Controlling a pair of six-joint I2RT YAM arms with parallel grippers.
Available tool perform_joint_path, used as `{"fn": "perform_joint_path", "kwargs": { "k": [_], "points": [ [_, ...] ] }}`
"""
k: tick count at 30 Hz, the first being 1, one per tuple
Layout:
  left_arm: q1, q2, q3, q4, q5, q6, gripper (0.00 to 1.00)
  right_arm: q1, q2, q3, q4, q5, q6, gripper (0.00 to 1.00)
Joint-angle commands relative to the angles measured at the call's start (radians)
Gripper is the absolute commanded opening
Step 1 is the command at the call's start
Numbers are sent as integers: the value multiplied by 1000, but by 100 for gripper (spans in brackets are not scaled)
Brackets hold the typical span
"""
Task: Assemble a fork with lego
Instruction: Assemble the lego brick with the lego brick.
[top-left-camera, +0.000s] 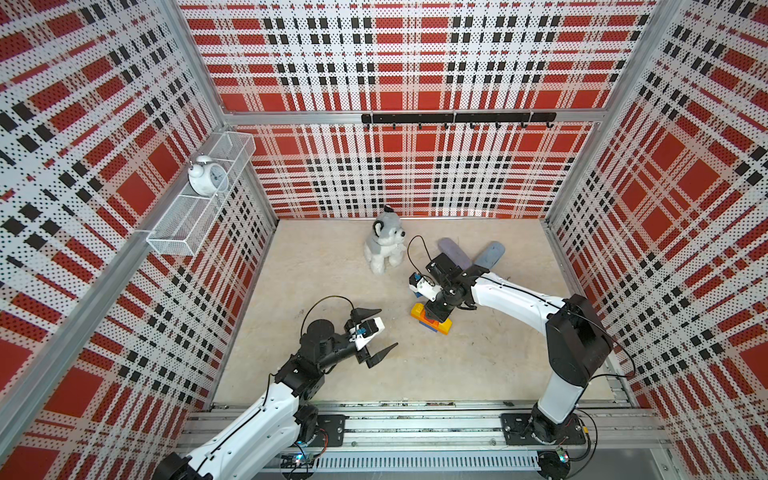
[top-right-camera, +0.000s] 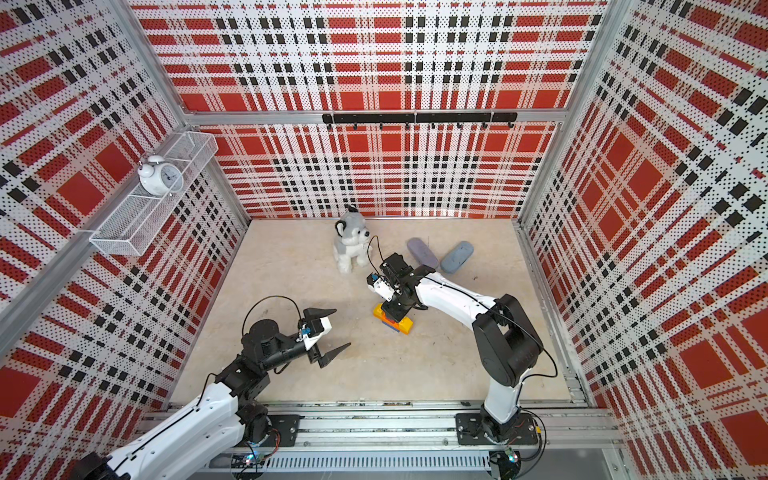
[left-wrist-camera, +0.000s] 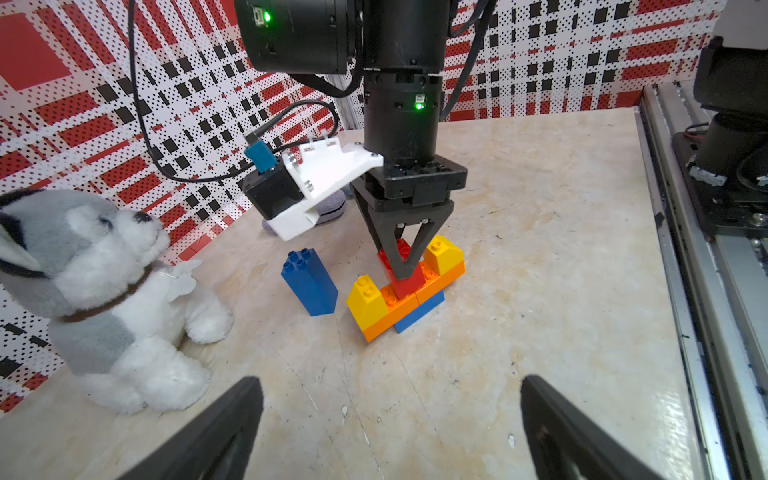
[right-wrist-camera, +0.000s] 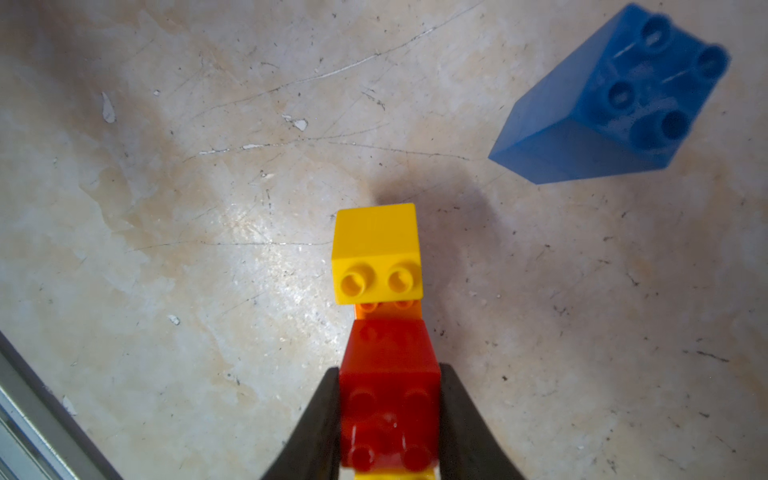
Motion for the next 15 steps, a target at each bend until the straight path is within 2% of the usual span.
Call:
{"fn": "perform_joint_path", "kwargs": {
  "k": [1, 15],
  "points": [
    [-5, -4, 12, -21, -3, -5, 98, 12, 17, 3, -3, 22, -12, 30],
    [-6, -2, 21, -45, -24, 22, 98, 30, 32, -25, -55, 60, -13, 30]
  ]
}}
